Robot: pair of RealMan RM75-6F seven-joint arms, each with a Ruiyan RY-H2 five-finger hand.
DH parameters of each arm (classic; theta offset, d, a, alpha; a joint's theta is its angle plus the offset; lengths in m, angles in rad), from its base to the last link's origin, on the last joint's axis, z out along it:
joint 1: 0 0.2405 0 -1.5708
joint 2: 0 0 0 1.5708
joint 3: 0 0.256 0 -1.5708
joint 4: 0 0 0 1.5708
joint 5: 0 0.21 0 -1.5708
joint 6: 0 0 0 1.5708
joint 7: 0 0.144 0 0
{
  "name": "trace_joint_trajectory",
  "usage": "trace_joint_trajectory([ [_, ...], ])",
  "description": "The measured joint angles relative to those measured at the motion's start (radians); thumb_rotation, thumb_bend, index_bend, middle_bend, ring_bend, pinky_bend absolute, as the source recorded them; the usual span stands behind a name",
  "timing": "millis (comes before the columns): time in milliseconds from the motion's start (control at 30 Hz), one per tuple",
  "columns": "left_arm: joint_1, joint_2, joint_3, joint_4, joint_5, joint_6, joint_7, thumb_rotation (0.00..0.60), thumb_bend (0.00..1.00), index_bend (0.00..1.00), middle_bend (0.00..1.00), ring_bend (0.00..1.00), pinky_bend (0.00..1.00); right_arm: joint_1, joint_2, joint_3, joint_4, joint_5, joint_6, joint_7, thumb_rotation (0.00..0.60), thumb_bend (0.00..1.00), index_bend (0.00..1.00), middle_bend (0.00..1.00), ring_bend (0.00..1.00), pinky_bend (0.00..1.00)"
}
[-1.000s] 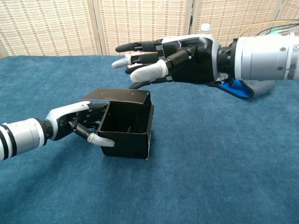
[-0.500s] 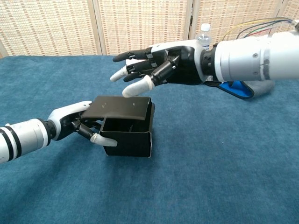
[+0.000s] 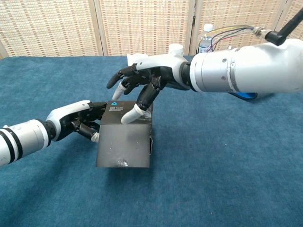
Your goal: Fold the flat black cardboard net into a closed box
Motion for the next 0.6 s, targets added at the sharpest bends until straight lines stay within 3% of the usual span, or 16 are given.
trace_joint_trajectory([
  [267,0.014,0.010,-0.009,-0.026,-0.009,0.010,0.025,0.600,0.14,0.13,0.29,0.14,0.28,0.045,-0.082,-0.062,-0.054,0.161,0.214,-0.352,0.600,0.00,0.21,0.24,0.17,0.29],
  [600,0.021,0.072,-0.012,-0.108,-0.018,-0.014,0.055,0.600,0.14,0.00,0.05,0.00,0.22,0.031,-0.159,-0.084,-0.044,0.146,0.316,-0.537,0.600,0.00,0.22,0.25,0.17,0.29],
])
